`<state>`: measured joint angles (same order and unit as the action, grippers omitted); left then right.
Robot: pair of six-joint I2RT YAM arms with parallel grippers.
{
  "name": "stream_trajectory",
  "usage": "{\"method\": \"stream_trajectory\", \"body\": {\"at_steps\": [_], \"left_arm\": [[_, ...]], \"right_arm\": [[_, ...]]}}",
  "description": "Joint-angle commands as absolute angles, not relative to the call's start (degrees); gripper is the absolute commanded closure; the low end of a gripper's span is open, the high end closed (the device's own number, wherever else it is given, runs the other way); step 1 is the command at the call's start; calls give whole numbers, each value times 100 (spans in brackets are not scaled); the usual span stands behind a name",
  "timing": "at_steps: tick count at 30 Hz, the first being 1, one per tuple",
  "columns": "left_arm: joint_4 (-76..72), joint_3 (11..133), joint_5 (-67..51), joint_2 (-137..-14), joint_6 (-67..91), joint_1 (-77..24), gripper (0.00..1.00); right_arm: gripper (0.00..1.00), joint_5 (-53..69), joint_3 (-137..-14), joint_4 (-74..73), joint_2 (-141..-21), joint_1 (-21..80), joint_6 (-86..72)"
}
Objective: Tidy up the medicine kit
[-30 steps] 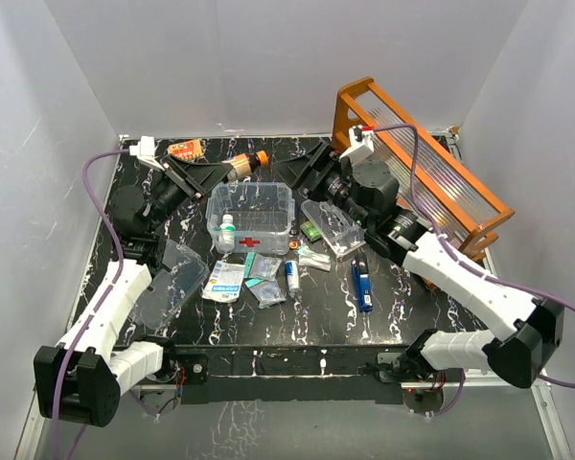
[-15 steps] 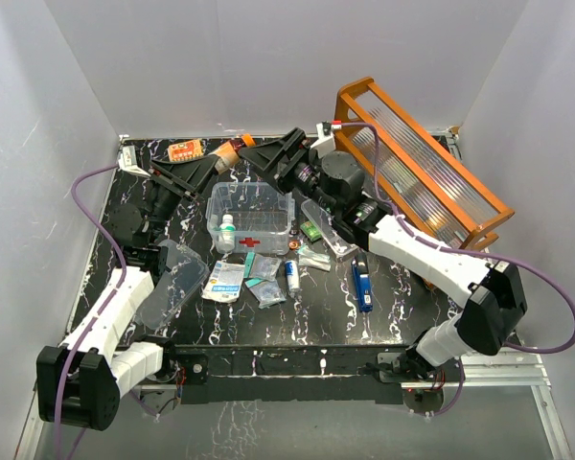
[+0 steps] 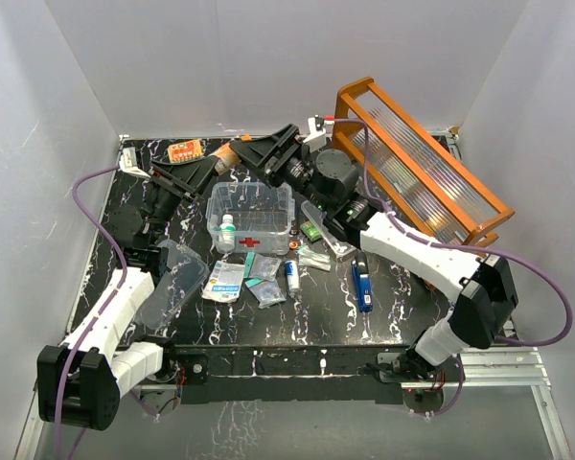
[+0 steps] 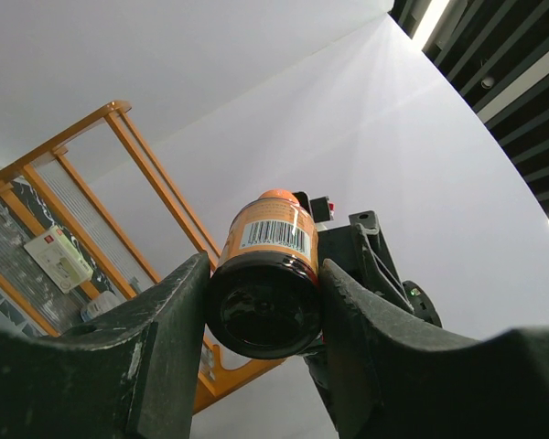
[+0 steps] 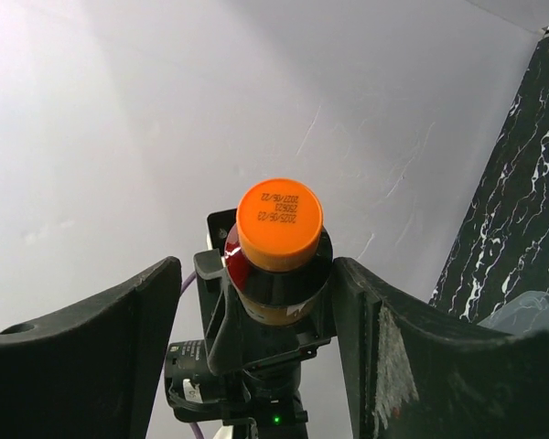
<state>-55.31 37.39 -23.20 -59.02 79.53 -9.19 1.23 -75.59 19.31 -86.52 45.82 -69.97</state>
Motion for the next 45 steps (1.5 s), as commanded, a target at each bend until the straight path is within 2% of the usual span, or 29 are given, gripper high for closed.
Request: {"method": "stream_trajectory", "body": {"at_steps": [1,5,11,14,16,20,24,28,36,41,45], "left_arm": [[-5999,3757,-2325,-5666,7923,-932,90],[-5967,3736,-2362,-5662,7922,-932,89],[-5768,3769,-2551,-5682,7952,-932,88],[-5500,3788,-2688,-5629,7906,-932,83],[-5170,3769,-2719,-5526,7770,-930,74],[-4005,3878,-2553,-5219,7212,-923,44],[-2544,4121,-2152,-4929,6433,-923,26],[-1086,4420,-1467,-4591,5499,-923,22],[595,4946,-295,-4439,3792,-923,21],[1084,4876,330,-4508,3010,-923,21],[882,4651,158,-4494,2731,-923,21]], "right_arm": [[38,143,-7973,2087,-8788,4669,-7105],[45,192,-8041,2090,-8852,4675,-7128],[64,91,-8026,2084,-8859,4675,-7099],[67,-5,-7987,2079,-8843,4672,-7007],[69,-61,-7977,2077,-8832,4676,-6914],[70,-199,-7947,2030,-8773,4671,-6535],[71,-239,-7841,1859,-8667,4657,-6050],[72,-198,-7618,1512,-8543,4601,-5580],[74,242,-7706,243,-8745,4435,-4488],[74,539,-8063,-776,-9297,4429,-3916],[74,767,-8542,-1218,-9835,4416,-3757]]}}
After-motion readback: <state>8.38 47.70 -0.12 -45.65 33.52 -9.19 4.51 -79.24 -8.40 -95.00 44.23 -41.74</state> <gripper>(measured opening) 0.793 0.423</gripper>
